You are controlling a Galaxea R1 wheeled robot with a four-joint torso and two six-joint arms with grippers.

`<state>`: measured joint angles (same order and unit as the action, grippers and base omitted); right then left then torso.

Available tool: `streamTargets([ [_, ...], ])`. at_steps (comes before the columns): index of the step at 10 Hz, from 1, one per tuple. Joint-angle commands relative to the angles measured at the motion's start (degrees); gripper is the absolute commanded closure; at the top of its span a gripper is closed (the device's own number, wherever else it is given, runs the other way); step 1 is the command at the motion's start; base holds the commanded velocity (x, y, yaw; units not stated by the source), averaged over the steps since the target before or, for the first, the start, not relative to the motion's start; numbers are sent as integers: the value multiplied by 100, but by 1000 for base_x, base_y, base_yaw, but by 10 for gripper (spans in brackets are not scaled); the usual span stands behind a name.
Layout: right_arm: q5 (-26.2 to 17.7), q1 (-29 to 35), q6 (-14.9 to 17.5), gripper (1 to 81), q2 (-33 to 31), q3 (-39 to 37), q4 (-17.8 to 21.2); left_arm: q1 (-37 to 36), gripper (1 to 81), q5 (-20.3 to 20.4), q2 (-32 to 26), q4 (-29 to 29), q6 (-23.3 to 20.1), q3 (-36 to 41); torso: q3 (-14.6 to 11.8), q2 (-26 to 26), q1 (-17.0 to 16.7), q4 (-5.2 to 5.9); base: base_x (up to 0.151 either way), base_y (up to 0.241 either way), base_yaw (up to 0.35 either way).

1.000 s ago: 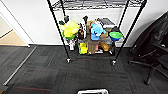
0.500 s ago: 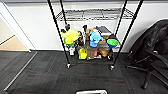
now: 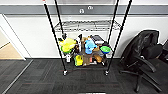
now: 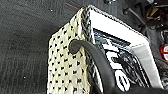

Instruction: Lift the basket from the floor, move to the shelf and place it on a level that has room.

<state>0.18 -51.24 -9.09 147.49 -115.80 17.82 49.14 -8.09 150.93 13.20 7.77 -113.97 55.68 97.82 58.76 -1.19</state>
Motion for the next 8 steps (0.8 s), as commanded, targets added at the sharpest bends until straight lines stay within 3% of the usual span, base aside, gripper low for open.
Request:
streamTargets([
  [1,-265,575,-49,811,-103,190,81,-348,811,-132,-387,121,14,393,2,-566,-365,0,0,0,0],
  [5,-238,372,-40,811,-261,594,-156,-23,811,229,-818,112,-21,744,-57,-1314,-843,-5,0,0,0],
  [7,-168,258,-40,811,-454,813,-156,21,811,379,-924,95,-4,867,-481,-1676,-1077,-7,0,0,0],
  [8,-168,197,-49,811,-534,893,-156,65,811,379,-915,95,-3,876,-550,-1825,-1171,-7,0,0,0],
])
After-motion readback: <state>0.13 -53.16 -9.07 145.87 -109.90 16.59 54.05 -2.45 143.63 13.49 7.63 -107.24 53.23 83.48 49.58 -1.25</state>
